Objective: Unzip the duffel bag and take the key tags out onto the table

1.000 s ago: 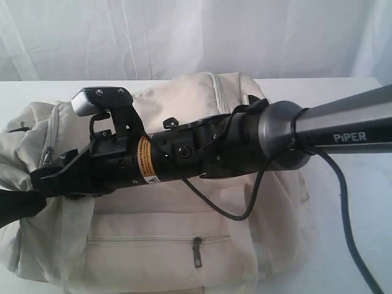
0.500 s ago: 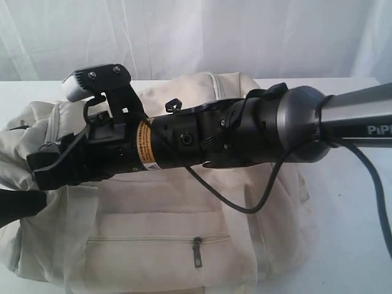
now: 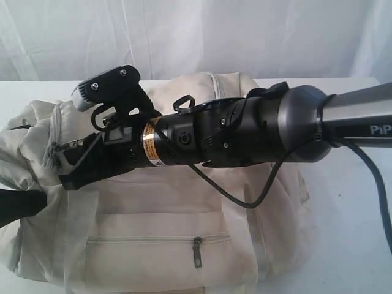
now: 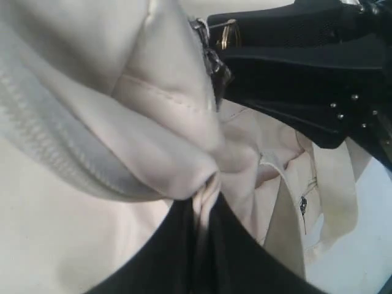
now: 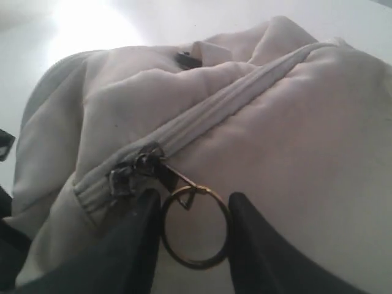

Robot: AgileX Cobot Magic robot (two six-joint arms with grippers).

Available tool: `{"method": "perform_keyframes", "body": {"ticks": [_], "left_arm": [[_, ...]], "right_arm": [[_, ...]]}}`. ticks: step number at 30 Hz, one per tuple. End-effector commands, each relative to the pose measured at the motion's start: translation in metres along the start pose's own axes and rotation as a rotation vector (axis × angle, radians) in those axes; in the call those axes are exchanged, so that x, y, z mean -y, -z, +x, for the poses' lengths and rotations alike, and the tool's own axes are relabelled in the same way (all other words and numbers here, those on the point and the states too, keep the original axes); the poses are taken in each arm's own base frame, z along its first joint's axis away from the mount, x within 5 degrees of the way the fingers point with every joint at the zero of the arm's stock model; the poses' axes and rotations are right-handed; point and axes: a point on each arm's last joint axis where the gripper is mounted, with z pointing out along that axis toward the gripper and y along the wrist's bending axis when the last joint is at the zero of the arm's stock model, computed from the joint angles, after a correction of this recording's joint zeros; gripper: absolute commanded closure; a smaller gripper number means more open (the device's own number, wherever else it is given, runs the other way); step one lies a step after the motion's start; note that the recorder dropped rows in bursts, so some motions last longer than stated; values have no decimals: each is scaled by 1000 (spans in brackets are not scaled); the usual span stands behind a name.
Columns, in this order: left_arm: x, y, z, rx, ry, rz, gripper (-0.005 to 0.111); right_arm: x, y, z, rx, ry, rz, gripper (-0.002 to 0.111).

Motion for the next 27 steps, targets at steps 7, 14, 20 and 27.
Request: {"method": "perform_keyframes", "body": {"ticks": [7,14,20,27], "left_arm": [[10,2,-5,36,5,76,107],[10,2,-5,36,5,76,107],[10,2,-5,36,5,76,107],[10,2,-5,36,3,76,107]], "right_arm": [[4,2,-17,39,318,60,108],[17,-7,-50,66,404,182,108],[33,-21,-45,38,408,218,108],[48,-11,-55,109,74,252,93]]}}
